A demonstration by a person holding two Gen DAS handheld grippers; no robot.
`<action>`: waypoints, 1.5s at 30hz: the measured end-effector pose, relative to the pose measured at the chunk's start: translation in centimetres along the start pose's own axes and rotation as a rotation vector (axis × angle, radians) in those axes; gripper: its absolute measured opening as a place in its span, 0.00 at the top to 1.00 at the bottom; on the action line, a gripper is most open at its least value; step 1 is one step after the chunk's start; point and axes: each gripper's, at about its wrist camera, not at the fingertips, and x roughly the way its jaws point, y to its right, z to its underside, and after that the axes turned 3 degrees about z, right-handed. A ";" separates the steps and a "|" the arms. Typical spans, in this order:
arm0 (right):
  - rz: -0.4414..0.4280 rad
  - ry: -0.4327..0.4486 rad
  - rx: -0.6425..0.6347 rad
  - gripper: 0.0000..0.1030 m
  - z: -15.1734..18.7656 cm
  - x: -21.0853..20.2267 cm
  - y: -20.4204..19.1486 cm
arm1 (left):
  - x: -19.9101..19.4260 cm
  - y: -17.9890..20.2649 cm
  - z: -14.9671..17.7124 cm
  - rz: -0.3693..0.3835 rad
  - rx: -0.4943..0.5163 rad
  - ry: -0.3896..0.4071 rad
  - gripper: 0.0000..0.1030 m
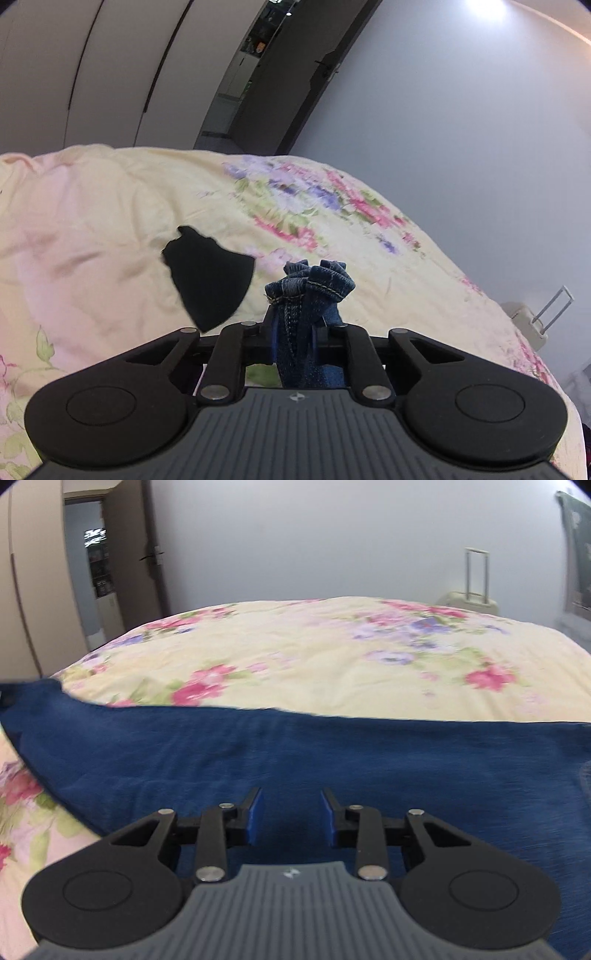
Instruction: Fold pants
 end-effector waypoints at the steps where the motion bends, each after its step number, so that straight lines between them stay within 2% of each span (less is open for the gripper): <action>1: -0.019 -0.013 -0.019 0.72 0.5 0.4 -1.0 | -0.6 1.2 -0.5 0.018 0.011 0.011 0.84; 4: -0.025 -0.142 -0.048 0.70 2.1 2.9 -2.5 | -2.7 5.0 -1.4 0.079 0.041 0.043 0.85; 7: -0.049 -0.158 -0.022 0.71 1.7 1.9 -1.9 | -5.3 9.4 -1.7 0.150 0.103 0.086 0.85; 11: -0.061 -0.134 0.086 0.70 1.1 -3.0 2.5 | -9.6 16.9 -0.4 0.240 0.239 0.143 0.85; 14: -0.074 -0.192 0.182 0.68 1.0 -6.5 7.4 | -11.8 23.0 1.7 0.287 0.345 0.155 0.85; 17: -0.042 -0.195 0.269 0.62 0.8 -9.9 12.4 | -13.3 29.1 5.1 0.312 0.463 0.168 0.85; 21: -0.019 -0.127 0.372 0.53 0.6 -13.8 18.7 | -13.6 36.8 10.8 0.335 0.610 0.148 0.85; 25: -0.042 -0.062 0.530 0.53 2.3 -15.7 25.5 | -11.9 43.6 18.7 0.353 0.791 0.056 0.85; 27: -0.030 -0.050 0.593 0.53 3.8 -15.7 28.2 | -10.6 46.2 23.9 0.356 0.904 0.003 0.85; 29: -0.006 -0.048 0.659 0.53 5.2 -15.6 30.7 | -9.9 47.7 30.0 0.355 1.016 -0.066 0.85; 32: -0.011 -0.050 0.770 0.53 6.8 -15.5 34.2 | -8.4 47.7 38.7 0.336 1.163 -0.239 0.85; 34: -0.051 -0.062 0.820 0.54 7.8 -15.2 35.5 | -7.8 46.6 43.1 0.324 1.275 -0.324 0.85; 36: -0.081 -0.086 0.853 0.54 8.6 -14.7 36.1 | -8.6 45.5 46.0 0.327 1.364 -0.360 0.85; 40: -0.134 -0.075 0.892 0.53 8.7 -14.9 36.7 | -8.4 44.5 45.9 0.379 1.321 -0.475 0.86; 43: -0.208 -0.033 0.924 0.53 8.5 -15.3 36.6 | -8.2 44.4 44.0 0.426 1.249 -0.500 0.86; 45: -0.261 -0.029 0.921 0.53 8.2 -15.3 36.2 | -9.2 44.7 42.4 0.459 1.183 -0.486 0.86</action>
